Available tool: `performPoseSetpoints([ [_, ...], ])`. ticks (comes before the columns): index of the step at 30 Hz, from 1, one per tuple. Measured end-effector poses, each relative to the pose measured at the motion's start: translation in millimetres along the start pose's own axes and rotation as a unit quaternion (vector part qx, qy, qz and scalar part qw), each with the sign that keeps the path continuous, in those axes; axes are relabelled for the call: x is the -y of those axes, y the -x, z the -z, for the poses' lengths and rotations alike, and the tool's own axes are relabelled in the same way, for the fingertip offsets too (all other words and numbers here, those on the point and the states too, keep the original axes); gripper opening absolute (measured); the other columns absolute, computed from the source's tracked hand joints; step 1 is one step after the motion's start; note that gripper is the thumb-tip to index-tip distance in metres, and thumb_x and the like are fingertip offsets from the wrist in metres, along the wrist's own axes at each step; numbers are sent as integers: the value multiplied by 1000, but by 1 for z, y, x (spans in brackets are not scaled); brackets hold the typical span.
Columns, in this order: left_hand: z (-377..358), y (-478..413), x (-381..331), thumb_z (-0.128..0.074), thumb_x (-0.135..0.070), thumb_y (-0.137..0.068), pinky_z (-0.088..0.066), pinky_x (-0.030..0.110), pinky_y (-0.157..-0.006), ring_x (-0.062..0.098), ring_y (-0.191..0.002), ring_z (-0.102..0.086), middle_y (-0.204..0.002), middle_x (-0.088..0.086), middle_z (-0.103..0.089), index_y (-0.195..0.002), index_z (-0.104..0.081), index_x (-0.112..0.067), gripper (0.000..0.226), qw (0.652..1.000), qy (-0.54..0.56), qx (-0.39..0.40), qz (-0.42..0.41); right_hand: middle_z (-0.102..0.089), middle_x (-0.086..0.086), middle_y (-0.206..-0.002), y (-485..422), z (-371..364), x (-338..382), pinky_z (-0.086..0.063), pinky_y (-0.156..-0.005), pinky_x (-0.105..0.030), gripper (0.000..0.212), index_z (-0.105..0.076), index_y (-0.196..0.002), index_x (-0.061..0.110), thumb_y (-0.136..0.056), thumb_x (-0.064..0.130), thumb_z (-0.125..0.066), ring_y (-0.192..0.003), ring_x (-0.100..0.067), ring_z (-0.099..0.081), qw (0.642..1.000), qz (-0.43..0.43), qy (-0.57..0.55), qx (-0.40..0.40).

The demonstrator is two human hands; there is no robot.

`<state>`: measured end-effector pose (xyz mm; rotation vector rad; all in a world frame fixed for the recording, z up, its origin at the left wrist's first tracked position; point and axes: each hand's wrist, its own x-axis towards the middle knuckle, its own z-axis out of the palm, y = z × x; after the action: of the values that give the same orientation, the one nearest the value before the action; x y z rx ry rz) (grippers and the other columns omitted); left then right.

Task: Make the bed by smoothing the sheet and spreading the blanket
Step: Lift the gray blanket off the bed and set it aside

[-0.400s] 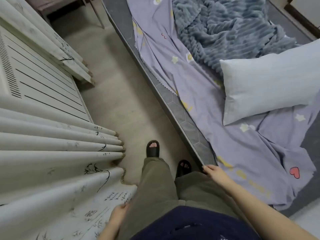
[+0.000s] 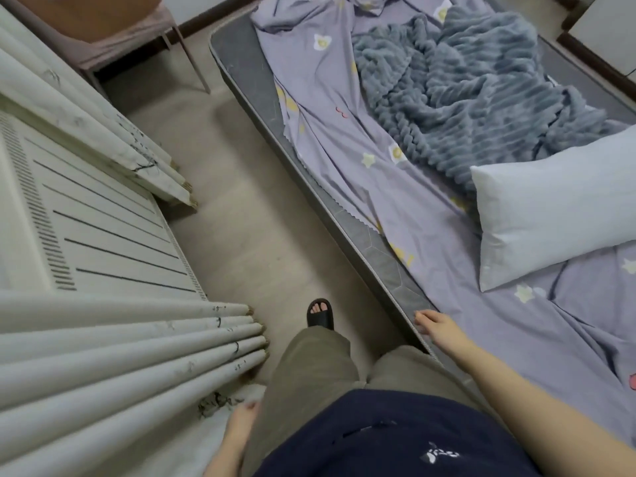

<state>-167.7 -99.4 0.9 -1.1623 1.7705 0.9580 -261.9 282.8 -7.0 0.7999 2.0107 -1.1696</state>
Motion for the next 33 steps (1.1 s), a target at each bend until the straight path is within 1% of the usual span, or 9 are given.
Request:
performPoseSetpoints([
  [4, 37, -26, -91, -48, -14, -98, -38, 26, -58, 16, -61, -51, -61, 2, -56, -68, -59, -13, 32, 997, -2, 12, -76, -65, -16, -112, -7, 10, 6, -39, -82, -33, 28, -64, -113, 5, -100, 22, -47, -94, -26, -58, 996, -54, -41, -59],
  [9, 54, -53, -204, -48, -9, -98, -41, 27, -69, 22, -84, -54, -88, 13, -61, -94, -64, -1, 18, 986, 23, 44, -157, -60, -18, -108, -5, 19, -7, -41, -72, -29, 29, -60, -115, -4, -101, 15, -45, -91, -26, -53, 987, -127, -57, -87],
  [13, 55, -64, -273, -45, -13, -101, -37, 25, -75, 20, -89, -58, -105, 11, -64, -116, -63, -3, 25, 981, 5, 69, -180, -61, -23, -116, -20, 18, -14, -37, -99, -39, 31, -61, -116, -12, -99, 11, -49, -113, -37, -55, 977, -191, -47, -79],
  [17, 67, -81, -313, -43, -11, -102, -43, 12, -61, 21, -93, -55, -109, 13, -60, -125, -59, 0, 30, 983, -6, 61, -174, -46, -38, -134, -64, 19, 7, -24, -112, -44, 32, -49, -120, -25, -97, -3, -46, -128, -46, -41, 962, -257, -64, -69],
  [20, 88, -92, -321, -44, -11, -101, -43, 10, -51, 19, -82, -55, -105, 15, -60, -124, -59, 3, 30, 989, -8, 36, -141, -57, -30, -125, -93, 28, 59, -33, -104, -44, 30, -59, -114, -16, -99, 7, -47, -115, -37, -53, 966, -235, -89, -63],
  [23, 109, -107, -320, -45, -11, -101, -38, 21, -50, 17, -67, -53, -97, 14, -61, -118, -62, 3, 28, 996, -28, 21, -86, -62, -22, -117, -119, 40, 124, -45, -87, -40, 29, -59, -112, -2, -102, 20, -42, -100, -31, -60, 973, -192, -124, -47],
  [29, 146, -133, -357, -51, -13, -98, -36, 26, -57, 22, -64, -55, -83, 21, -62, -90, -66, 6, 25, 998, -50, 25, -3, -62, -10, -116, -166, 52, 244, -42, -95, -40, 30, -57, -120, 9, -103, 26, -40, -107, -30, -59, 989, -101, -108, -29],
  [31, 156, -148, -390, -51, -11, -97, -37, 23, -47, 17, -47, -53, -72, 16, -59, -84, -63, 3, 22, 998, -58, 26, -5, -63, -11, -118, -180, 47, 269, -45, -87, -33, 29, -56, -123, 11, -102, 25, -41, -101, -26, -60, 984, -100, -147, -34],
  [33, 163, -166, -432, -51, -14, -98, -36, 25, -50, 17, -50, -51, -73, 12, -59, -89, -64, 2, 22, 996, -89, 28, -14, -62, -13, -119, -189, 41, 286, -44, -76, -25, 31, -55, -126, 9, -102, 23, -42, -96, -23, -58, 977, -112, -176, -49],
])
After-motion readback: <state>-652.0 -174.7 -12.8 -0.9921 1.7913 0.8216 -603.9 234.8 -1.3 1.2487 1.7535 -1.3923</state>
